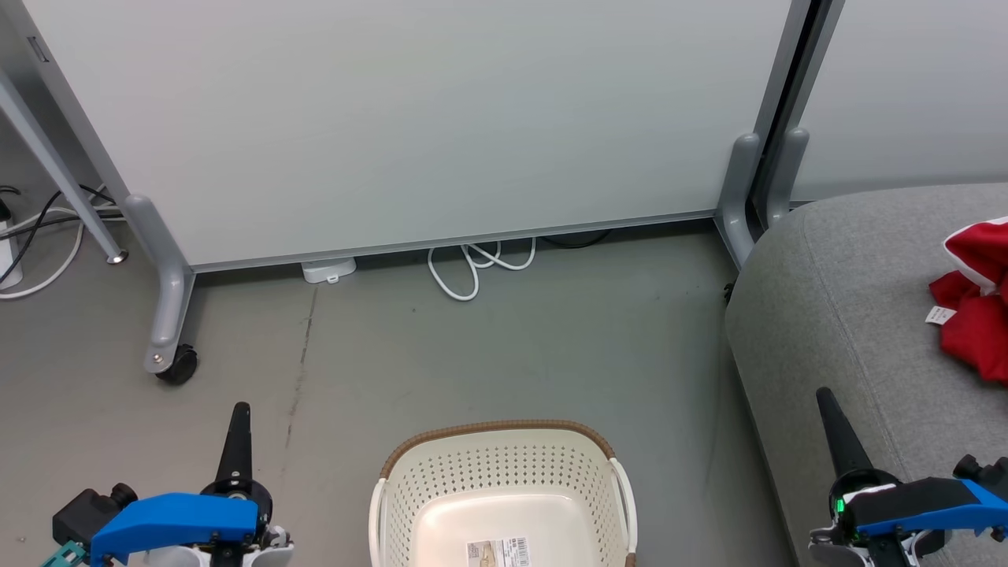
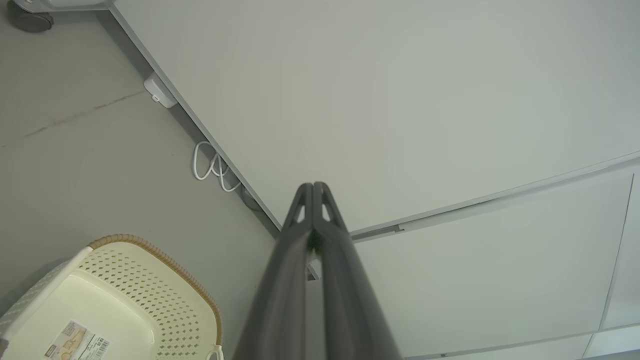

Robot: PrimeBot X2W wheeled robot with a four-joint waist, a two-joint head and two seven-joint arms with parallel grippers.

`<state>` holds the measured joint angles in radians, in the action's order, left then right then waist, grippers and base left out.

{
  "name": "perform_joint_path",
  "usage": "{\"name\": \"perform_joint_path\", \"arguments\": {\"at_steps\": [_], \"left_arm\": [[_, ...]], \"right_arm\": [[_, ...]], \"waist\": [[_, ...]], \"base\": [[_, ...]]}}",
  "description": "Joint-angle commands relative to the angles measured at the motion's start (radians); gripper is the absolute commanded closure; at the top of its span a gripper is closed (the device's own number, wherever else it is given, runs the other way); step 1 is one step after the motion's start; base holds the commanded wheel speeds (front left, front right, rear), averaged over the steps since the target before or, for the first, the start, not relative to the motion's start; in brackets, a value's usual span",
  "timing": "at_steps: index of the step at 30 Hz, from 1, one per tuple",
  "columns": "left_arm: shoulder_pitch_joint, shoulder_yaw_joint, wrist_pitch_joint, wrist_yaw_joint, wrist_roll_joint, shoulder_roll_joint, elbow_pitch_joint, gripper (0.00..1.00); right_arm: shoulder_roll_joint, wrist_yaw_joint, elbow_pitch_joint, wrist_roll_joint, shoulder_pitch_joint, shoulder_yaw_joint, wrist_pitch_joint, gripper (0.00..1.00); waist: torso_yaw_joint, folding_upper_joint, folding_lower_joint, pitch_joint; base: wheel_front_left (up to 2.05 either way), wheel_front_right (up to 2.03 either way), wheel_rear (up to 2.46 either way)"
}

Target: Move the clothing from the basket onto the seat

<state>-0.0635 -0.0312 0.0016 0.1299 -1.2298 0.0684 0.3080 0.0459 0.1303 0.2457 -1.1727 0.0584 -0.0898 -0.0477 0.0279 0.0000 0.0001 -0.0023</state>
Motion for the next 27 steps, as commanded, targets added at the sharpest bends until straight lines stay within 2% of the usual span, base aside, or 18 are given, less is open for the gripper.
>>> {"name": "perform_joint_path", "arguments": {"at_steps": [1,27], "left_arm": [[-0.024,-0.013,0.009,0.001,-0.029,0.002,-0.016,1.00],[-0.038,-0.051,0.067,0.001,-0.218,-0.009,-0.043,1.00]], "right_arm": [[0.005,0.001,-0.008,-0.034,0.025,-0.004,-0.005,1.00],[0.006,0.001,-0.005,-0.251,0.043,-0.015,-0.039,1.00]], "waist": [[-0.001,0.0000,-0.0001,0.000],[-0.014,0.0000,-0.0001,0.003]], "base": [[0.00,0.00,0.00],[0.00,0.00,0.00]]}}
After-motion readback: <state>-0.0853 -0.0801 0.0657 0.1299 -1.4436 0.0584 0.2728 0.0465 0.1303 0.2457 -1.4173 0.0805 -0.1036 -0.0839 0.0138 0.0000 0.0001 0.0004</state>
